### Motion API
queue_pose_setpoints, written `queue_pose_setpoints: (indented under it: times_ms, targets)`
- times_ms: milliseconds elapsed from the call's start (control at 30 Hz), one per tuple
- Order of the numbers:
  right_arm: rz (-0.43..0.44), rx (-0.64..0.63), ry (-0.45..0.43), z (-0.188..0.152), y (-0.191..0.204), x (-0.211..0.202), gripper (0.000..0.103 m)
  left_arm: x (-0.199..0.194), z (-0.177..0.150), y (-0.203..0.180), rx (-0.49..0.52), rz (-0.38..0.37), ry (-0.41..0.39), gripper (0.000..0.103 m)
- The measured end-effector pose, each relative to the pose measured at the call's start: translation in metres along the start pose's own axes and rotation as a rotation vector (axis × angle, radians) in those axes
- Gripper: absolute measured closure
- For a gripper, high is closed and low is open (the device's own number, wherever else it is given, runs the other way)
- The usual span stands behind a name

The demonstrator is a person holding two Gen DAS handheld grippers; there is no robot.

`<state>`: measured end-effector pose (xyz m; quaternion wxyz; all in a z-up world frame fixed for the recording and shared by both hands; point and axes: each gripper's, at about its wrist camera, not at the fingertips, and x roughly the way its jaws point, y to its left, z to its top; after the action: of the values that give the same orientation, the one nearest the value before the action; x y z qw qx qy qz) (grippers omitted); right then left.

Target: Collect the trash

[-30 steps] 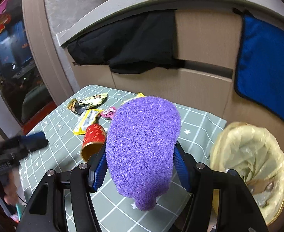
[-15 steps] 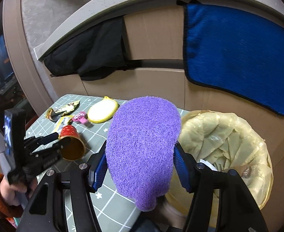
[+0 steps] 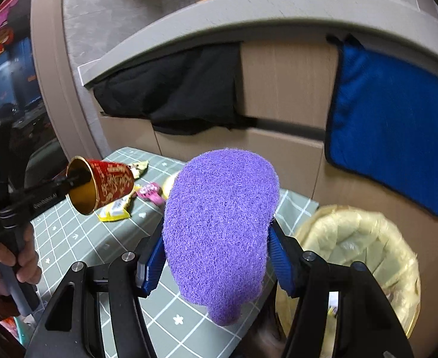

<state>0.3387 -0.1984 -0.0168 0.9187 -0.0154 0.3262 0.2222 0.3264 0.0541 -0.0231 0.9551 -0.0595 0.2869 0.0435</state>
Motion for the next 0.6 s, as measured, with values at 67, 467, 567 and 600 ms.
queue_pose_setpoints:
  times_ms: [67,467,567,600]
  targets:
    - [-0.001,-0.012,-0.015,0.009,0.002,-0.007,0.044,-0.012,0.013,-0.01,0.011,-0.029,-0.038,0.1]
    - [-0.119,-0.061,-0.14,0.047,-0.021,-0.073,0.044,-0.053,0.062,-0.096,0.104,-0.186,-0.212,0.1]
    - [-0.156,-0.041,-0.154,0.047,-0.038,-0.087,0.044,-0.053,0.062,-0.121,0.126,-0.227,-0.211,0.1]
    - [-0.167,-0.032,-0.157,0.046,-0.046,-0.091,0.044,-0.052,0.061,-0.13,0.135,-0.241,-0.205,0.1]
